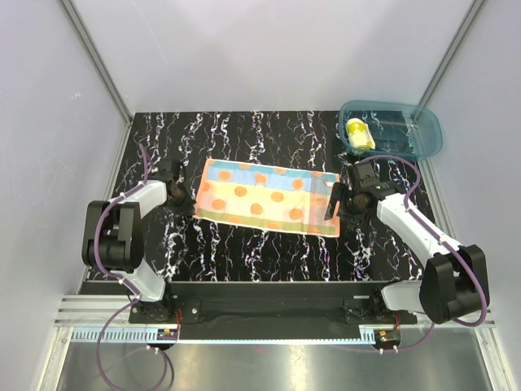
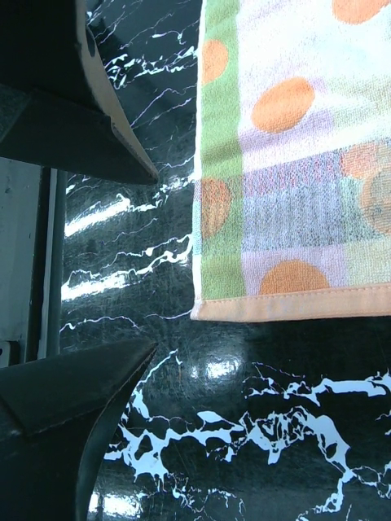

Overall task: Roll the towels
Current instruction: Fold the towel

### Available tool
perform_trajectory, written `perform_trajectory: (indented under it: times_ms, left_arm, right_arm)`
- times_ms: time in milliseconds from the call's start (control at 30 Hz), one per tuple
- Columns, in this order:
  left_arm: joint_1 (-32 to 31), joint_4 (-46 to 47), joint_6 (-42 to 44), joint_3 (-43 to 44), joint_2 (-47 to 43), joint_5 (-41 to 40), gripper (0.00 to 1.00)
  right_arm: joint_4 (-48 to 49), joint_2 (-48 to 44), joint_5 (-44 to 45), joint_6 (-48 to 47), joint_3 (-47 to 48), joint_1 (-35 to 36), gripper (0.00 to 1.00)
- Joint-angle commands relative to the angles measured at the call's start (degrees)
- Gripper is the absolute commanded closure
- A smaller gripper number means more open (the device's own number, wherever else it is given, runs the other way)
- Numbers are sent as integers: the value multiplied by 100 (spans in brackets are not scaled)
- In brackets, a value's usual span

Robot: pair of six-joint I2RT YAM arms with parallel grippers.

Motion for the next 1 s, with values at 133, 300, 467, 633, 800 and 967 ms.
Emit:
perform_trajectory:
  times_ms: [133,300,467,633,800,967]
  left_arm:
    - [6,45,14,-278,-462,27,100]
    - [6,44,-250,-919,-1271,132,100]
    - [6,62,-461,-1535,-2238,264,100]
    - [6,-184,-312,-1703,-2564,124,100]
    - [6,-228,-259,-1685,-2625,132,100]
    - [6,-264,-250,-1641,-2625,71,100]
  right_arm:
    - [236,-14,-342,102,-147,23,17]
    - [473,100,-351,471,-541,14,14]
    - [894,91,-395,1016,-973,6,19]
    - [1123,126,-185,1324,-1228,-21,25]
    - [1168,372,-61,1228,-1071,-179,27]
    - [1194,539,-26,1078,-1017,-539,30]
